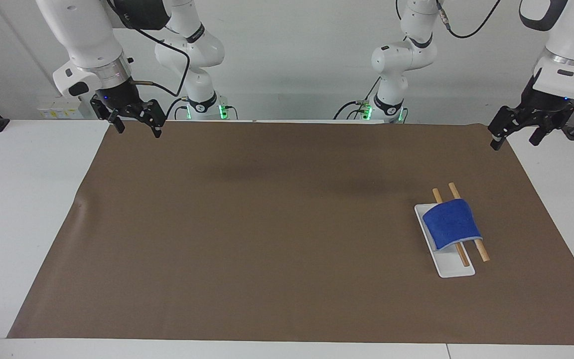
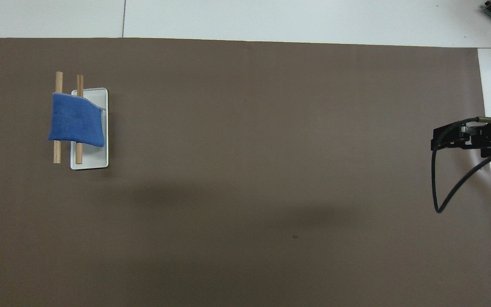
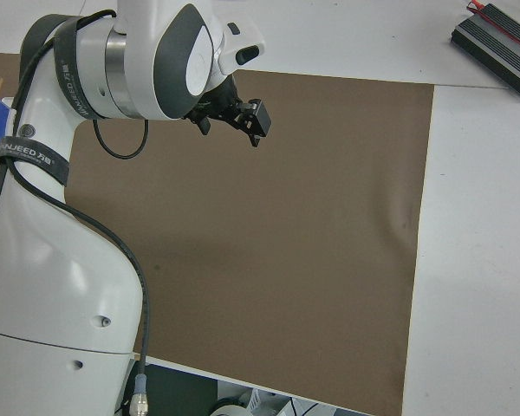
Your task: Right arm passes towel to left arm to hang
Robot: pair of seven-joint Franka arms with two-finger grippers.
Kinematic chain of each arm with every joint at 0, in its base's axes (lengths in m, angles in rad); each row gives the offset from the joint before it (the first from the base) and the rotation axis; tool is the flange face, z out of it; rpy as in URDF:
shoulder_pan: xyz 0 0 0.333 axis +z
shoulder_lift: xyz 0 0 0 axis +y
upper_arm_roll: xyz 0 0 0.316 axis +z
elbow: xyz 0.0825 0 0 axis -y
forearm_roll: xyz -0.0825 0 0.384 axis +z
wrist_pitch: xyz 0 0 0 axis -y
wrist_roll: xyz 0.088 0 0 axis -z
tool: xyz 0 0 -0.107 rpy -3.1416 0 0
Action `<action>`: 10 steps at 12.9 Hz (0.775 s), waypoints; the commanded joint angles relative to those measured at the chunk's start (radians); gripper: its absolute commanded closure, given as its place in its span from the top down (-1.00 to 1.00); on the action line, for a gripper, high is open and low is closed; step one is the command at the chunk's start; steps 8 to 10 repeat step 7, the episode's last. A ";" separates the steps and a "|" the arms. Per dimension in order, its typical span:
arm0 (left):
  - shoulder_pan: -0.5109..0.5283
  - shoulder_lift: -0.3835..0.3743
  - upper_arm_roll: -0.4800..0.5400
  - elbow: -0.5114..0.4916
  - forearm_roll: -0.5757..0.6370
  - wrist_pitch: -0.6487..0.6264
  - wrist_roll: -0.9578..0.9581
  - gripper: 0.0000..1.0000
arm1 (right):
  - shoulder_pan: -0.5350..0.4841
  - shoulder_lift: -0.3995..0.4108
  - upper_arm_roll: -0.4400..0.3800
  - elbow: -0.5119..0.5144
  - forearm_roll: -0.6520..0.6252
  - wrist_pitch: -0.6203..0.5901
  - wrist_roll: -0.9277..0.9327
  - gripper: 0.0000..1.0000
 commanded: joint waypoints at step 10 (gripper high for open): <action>0.000 -0.040 0.006 -0.055 -0.015 0.003 -0.018 1.00 | -0.008 -0.006 0.002 -0.005 0.001 -0.004 -0.024 1.00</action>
